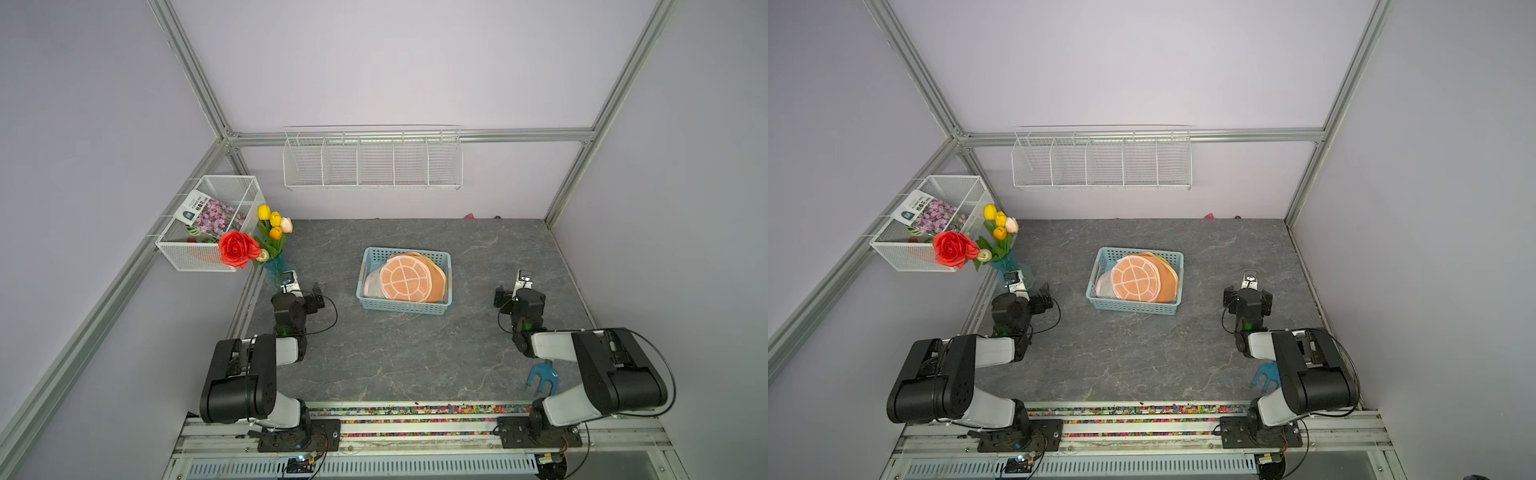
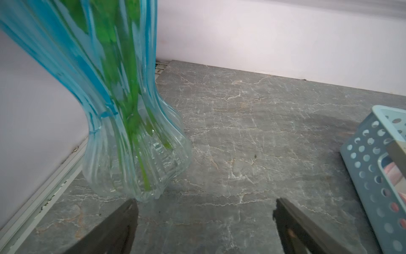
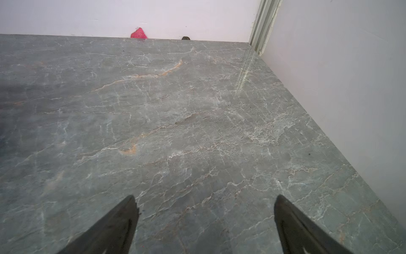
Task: Turn the laundry bag inside out
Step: Pick up the laundry bag and place it in the bin.
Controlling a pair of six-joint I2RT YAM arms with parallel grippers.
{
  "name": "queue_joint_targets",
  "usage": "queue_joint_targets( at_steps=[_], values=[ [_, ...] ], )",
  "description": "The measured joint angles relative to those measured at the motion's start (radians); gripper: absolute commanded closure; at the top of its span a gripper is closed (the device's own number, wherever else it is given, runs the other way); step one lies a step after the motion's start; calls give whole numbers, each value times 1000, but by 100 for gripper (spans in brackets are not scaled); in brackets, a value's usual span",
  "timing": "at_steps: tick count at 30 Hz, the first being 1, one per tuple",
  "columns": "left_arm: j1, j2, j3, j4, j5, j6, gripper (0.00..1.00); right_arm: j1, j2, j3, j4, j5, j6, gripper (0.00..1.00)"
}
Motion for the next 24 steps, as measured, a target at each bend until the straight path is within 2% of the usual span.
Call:
queue_joint_targets(
  at_steps=[24],
  values=[
    [-1, 0, 6, 17, 14, 0, 0, -2, 2, 2, 23, 3, -3, 1]
  ],
)
